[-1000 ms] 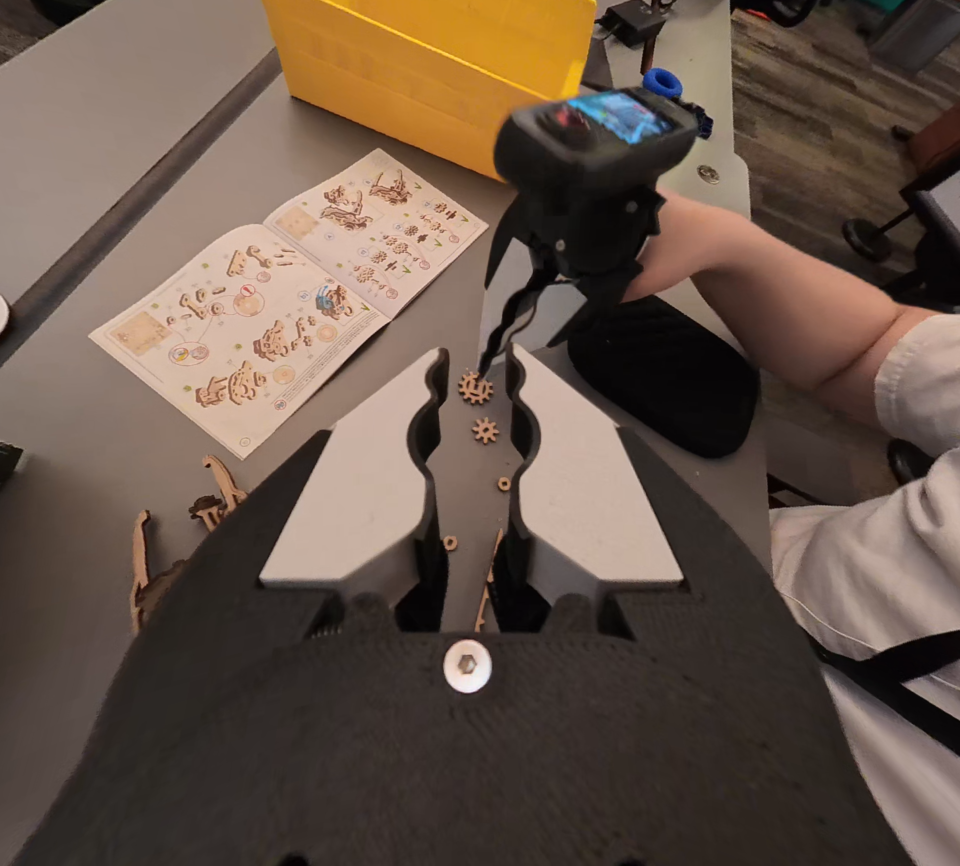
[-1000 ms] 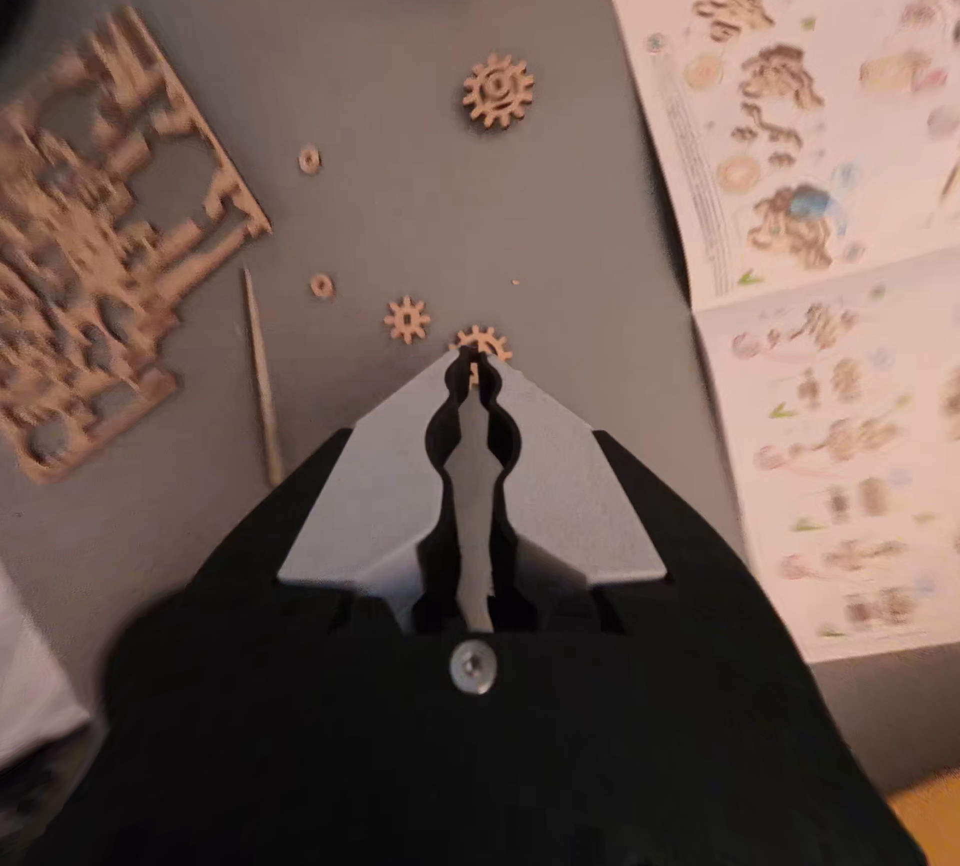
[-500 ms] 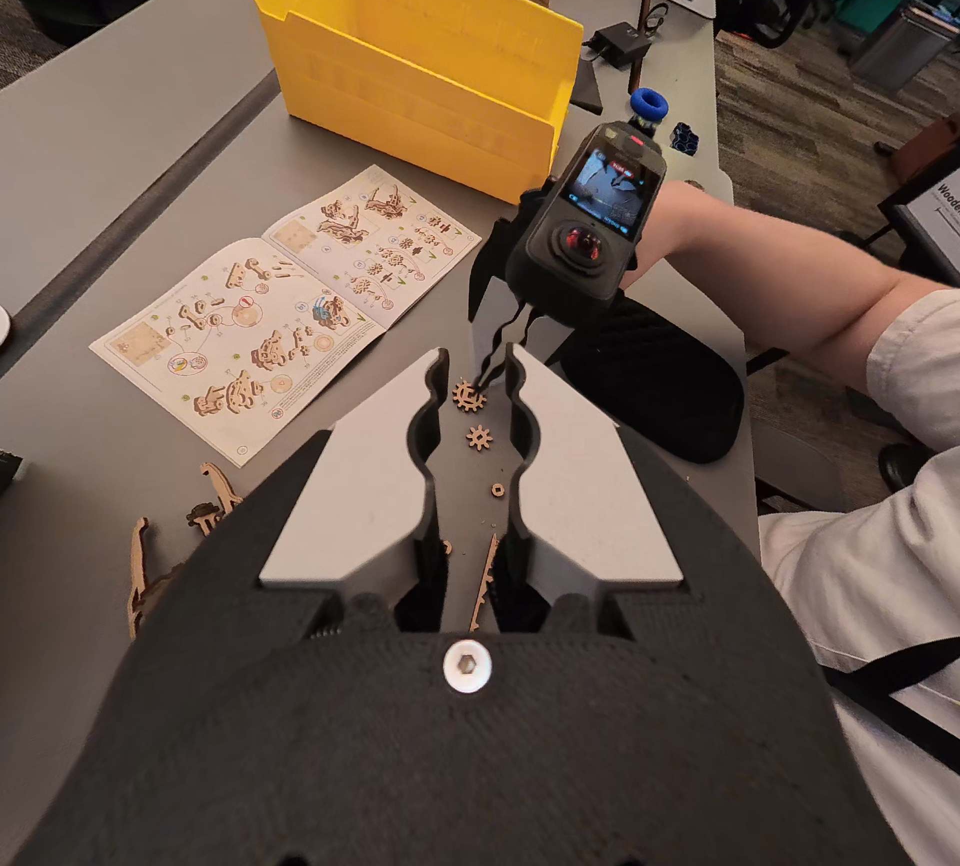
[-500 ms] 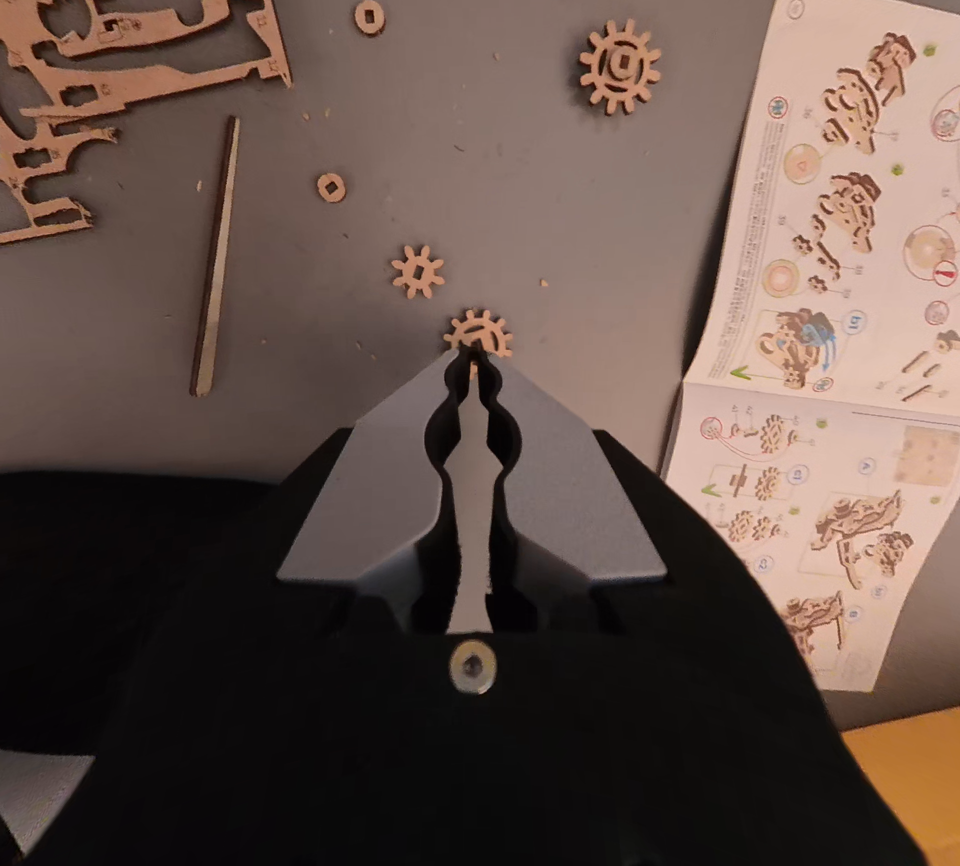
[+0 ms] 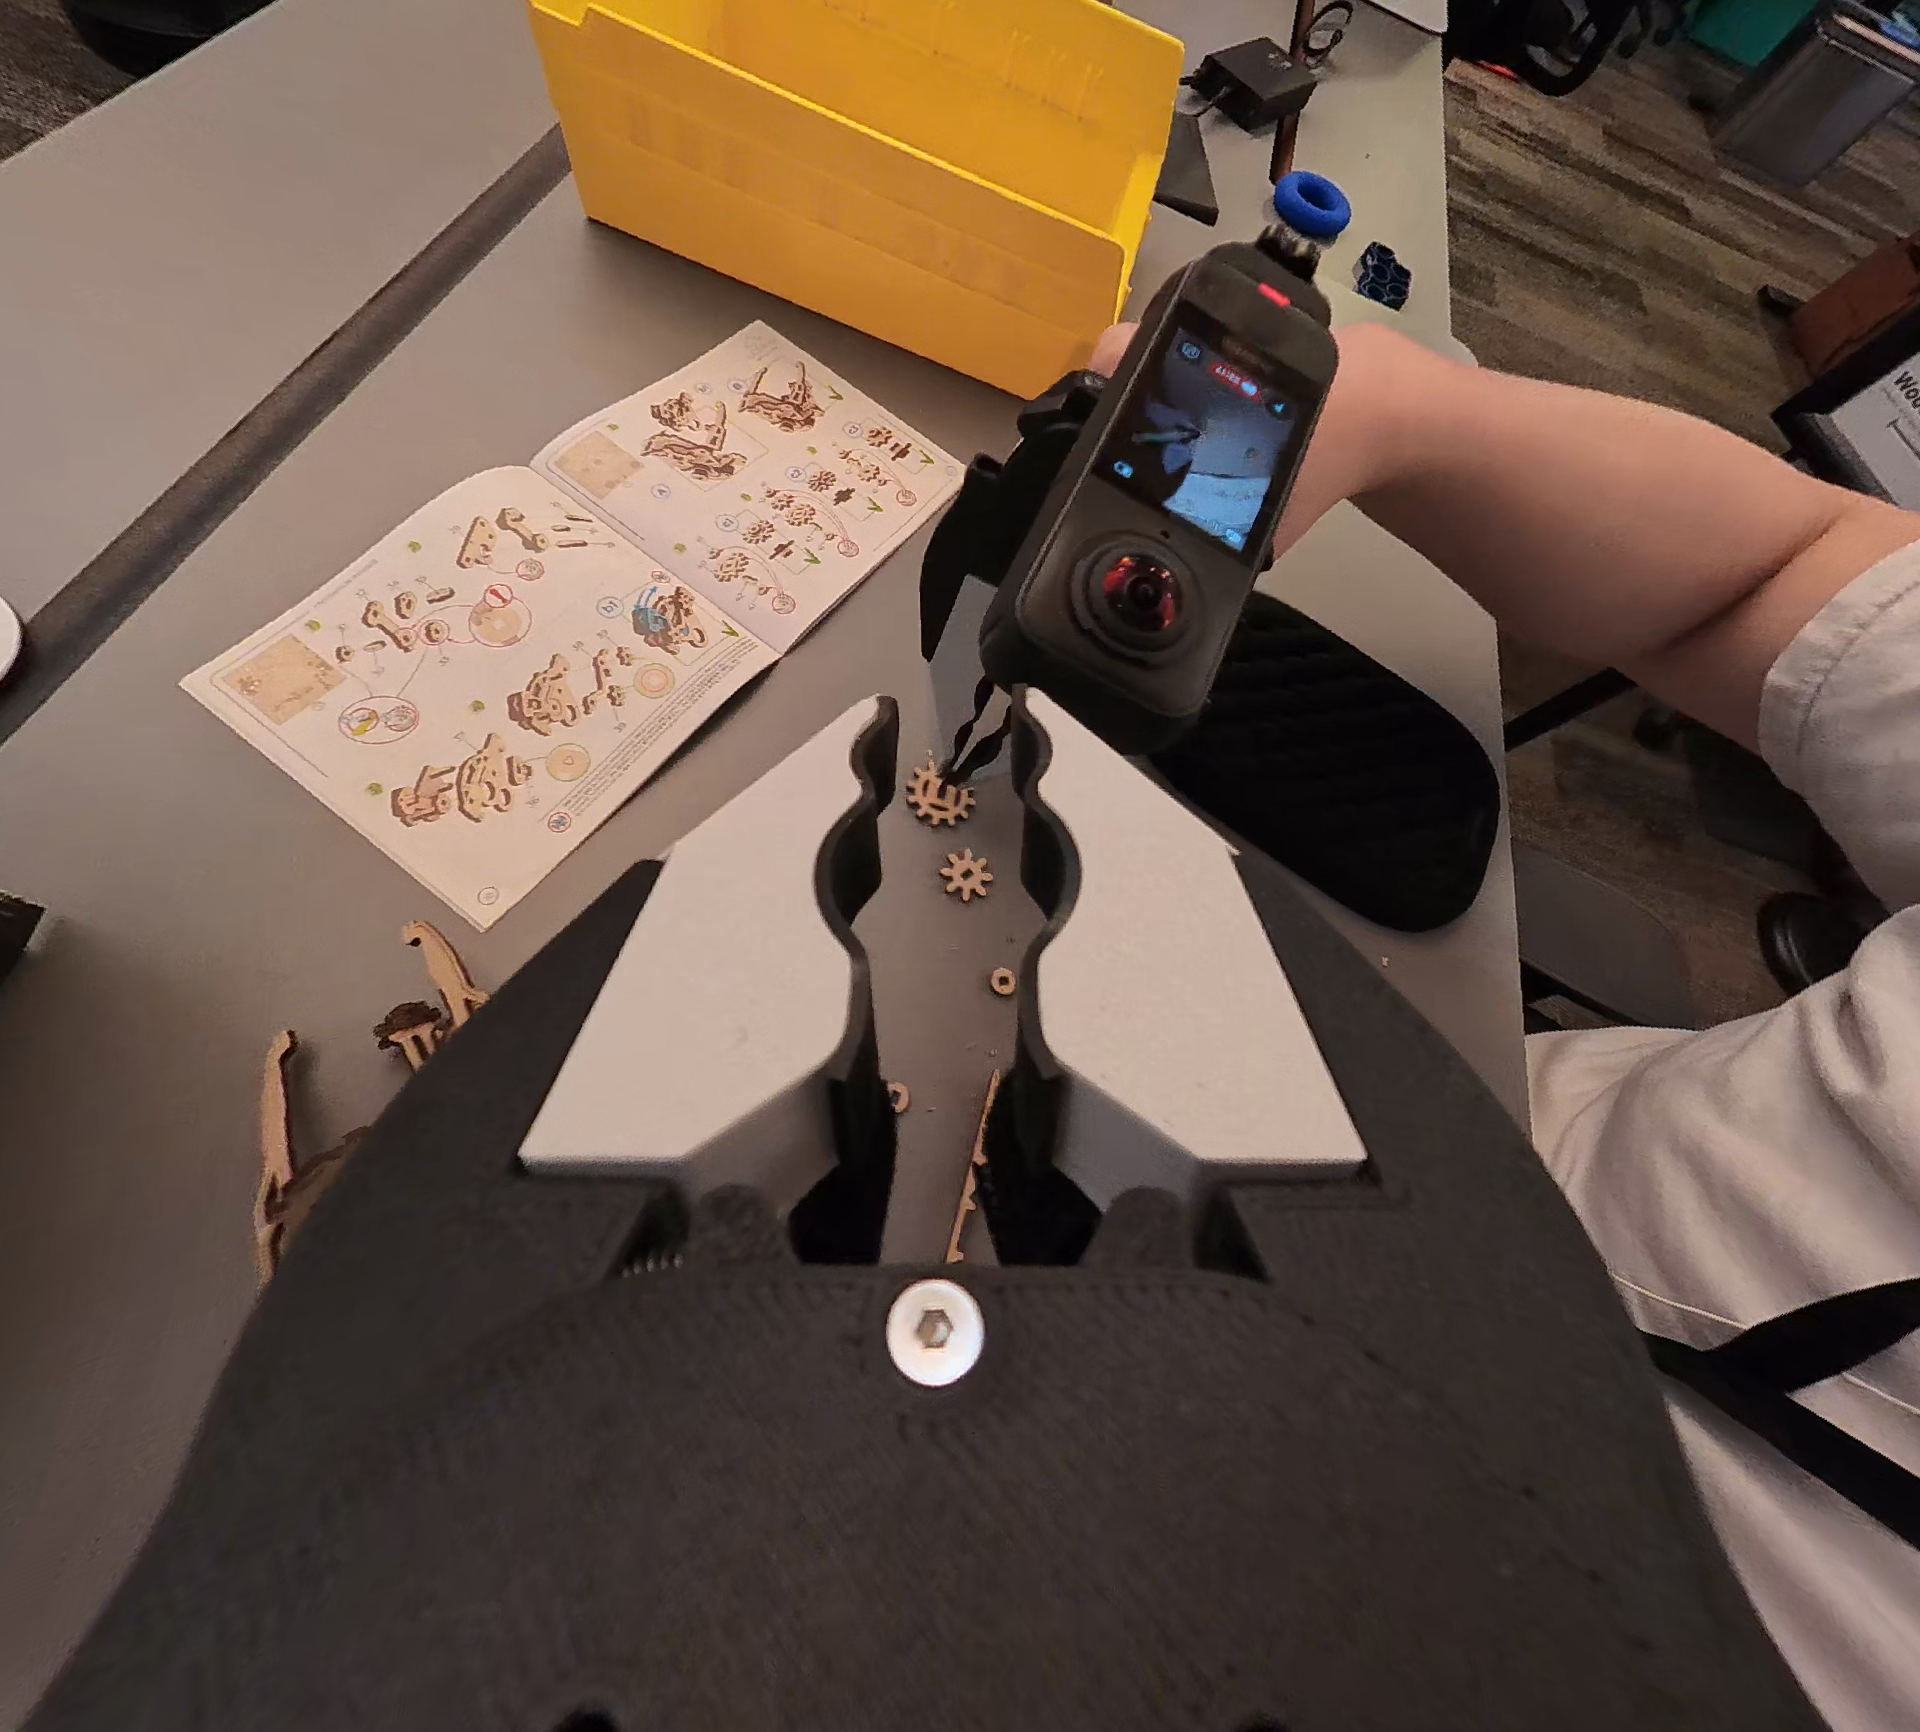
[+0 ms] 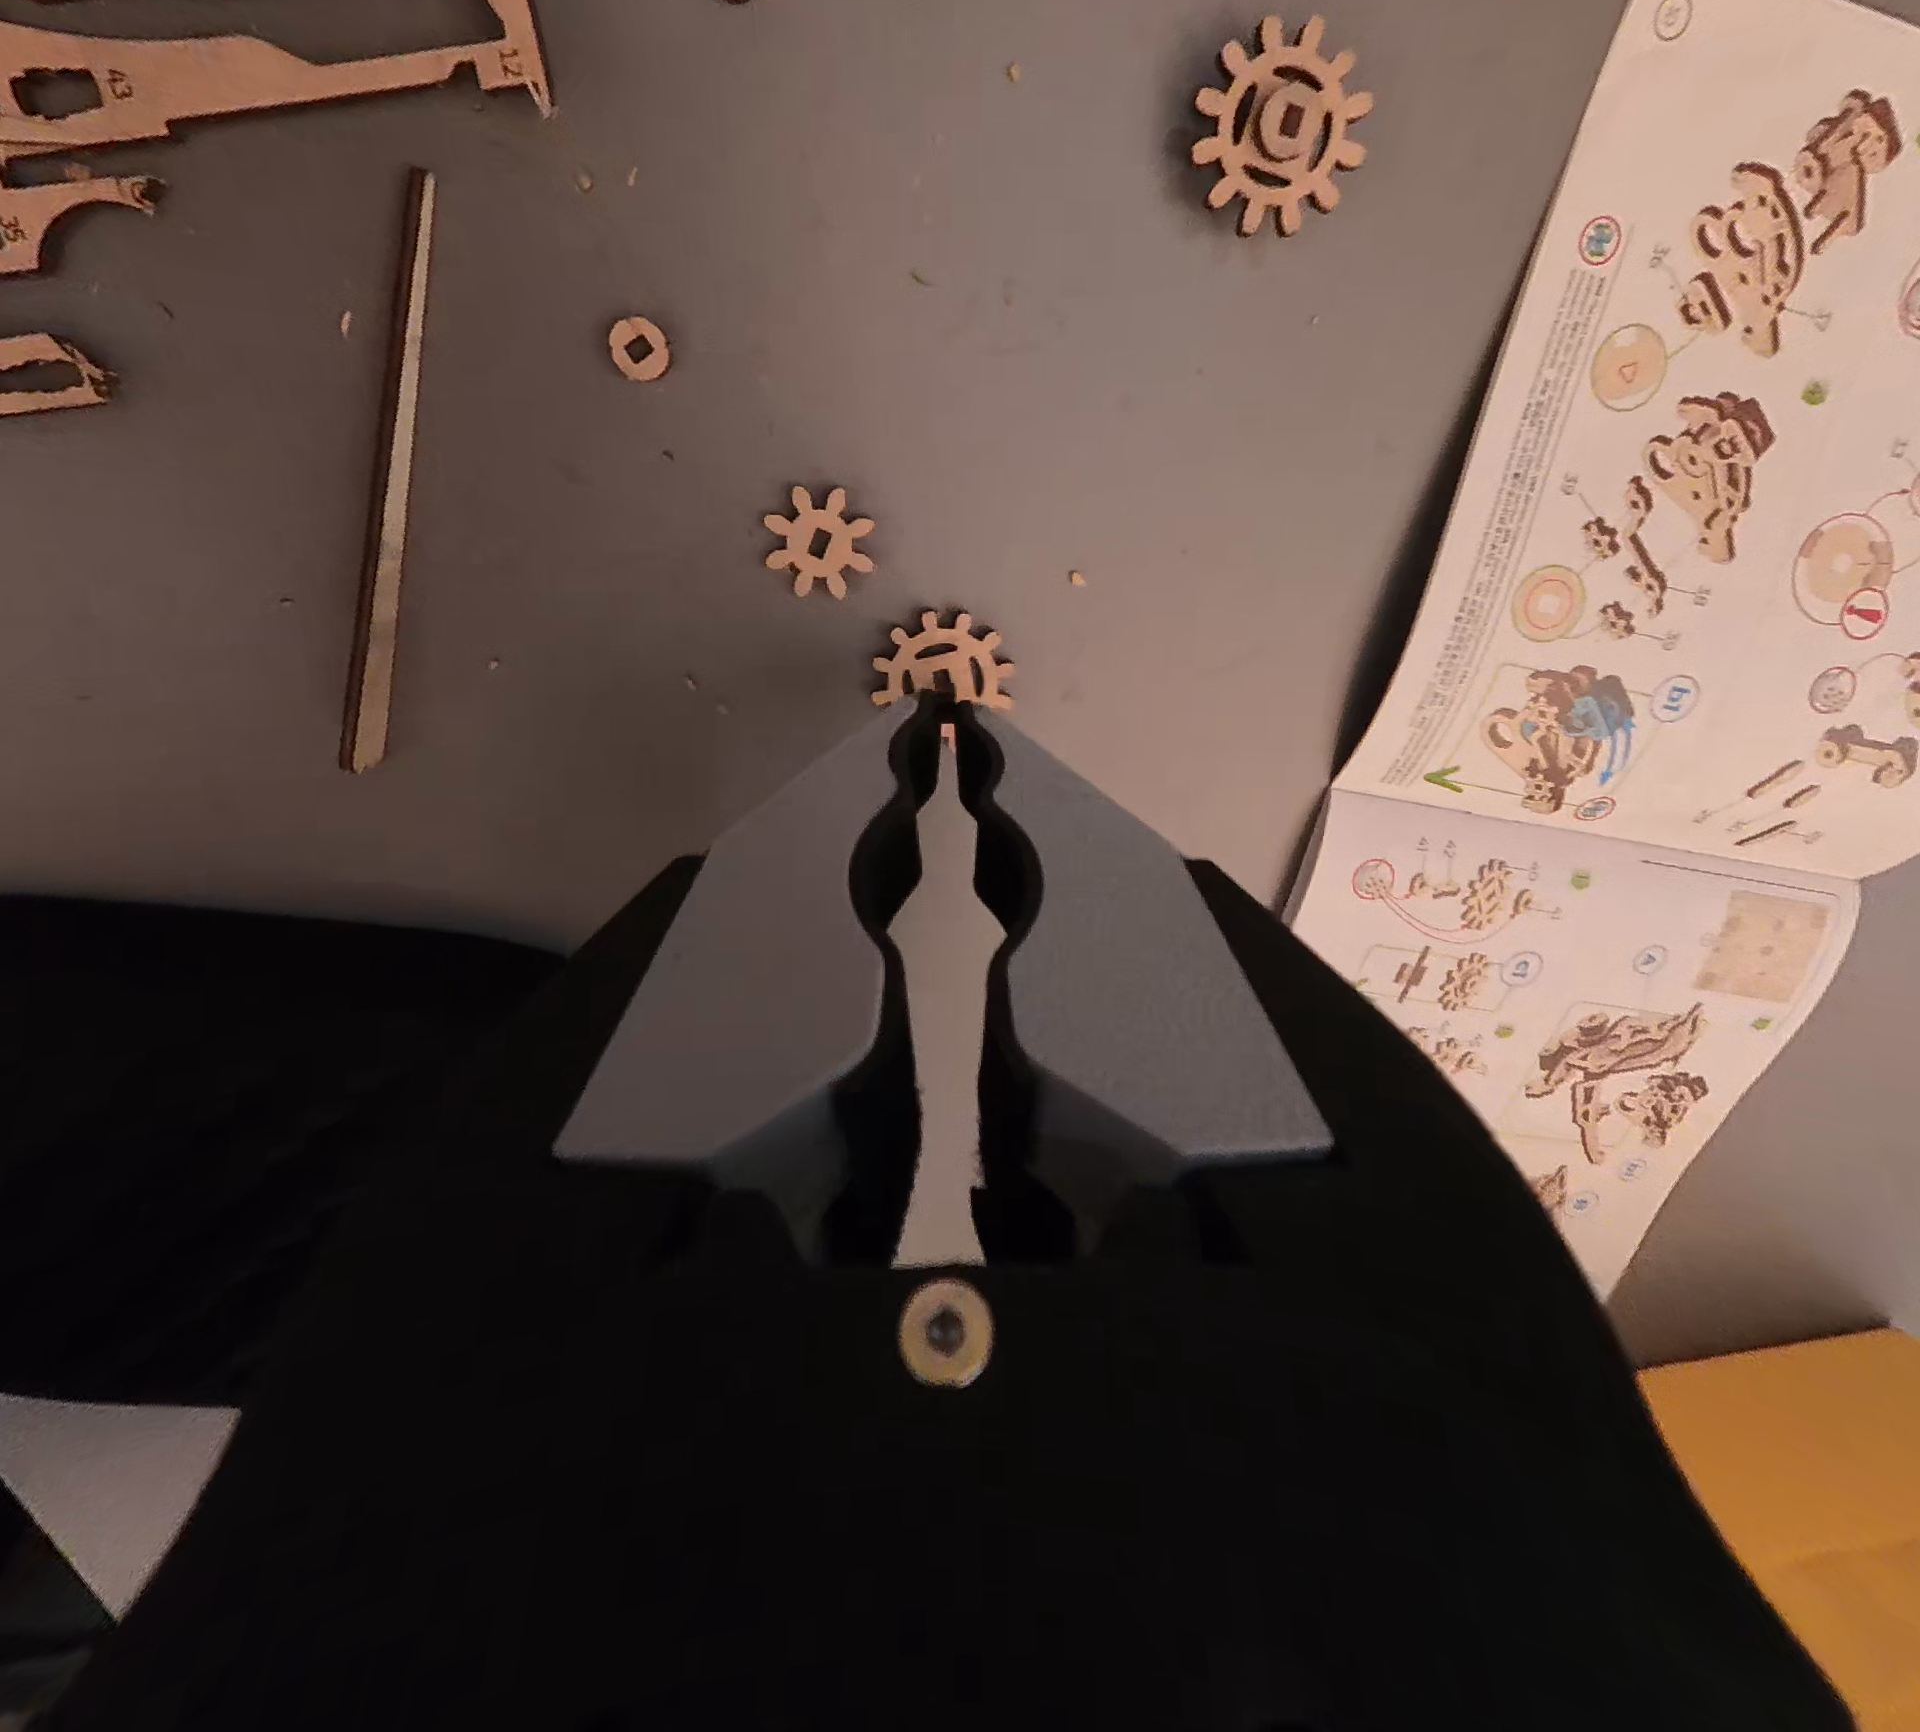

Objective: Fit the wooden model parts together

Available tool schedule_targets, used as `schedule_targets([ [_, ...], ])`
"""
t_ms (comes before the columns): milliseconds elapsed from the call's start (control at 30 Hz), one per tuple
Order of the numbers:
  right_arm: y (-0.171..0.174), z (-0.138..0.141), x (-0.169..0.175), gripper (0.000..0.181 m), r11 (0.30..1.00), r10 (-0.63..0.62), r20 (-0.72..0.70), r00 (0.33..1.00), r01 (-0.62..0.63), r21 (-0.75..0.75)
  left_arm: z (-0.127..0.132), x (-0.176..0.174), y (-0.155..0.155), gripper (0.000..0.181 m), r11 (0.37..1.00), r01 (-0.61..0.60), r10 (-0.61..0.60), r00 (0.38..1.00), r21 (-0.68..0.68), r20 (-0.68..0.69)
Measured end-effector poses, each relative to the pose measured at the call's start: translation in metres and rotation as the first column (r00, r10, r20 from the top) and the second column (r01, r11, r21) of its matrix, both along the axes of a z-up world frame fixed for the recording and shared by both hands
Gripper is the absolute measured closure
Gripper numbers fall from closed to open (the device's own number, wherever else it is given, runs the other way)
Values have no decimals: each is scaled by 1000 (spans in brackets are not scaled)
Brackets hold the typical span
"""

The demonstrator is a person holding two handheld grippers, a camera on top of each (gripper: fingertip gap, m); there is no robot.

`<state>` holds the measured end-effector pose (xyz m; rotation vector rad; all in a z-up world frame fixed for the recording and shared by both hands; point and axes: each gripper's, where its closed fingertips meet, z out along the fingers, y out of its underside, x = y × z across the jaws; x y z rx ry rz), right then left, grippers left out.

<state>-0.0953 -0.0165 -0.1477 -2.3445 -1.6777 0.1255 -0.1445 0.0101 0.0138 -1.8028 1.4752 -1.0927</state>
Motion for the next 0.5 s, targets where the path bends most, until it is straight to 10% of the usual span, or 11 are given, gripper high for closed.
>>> schedule_targets([
  [500, 1, -2, -1, 181, 998, 58, 24, 998, -58, 0, 7, -9, 12, 161, 999, -39, 39, 999, -19, 23],
])
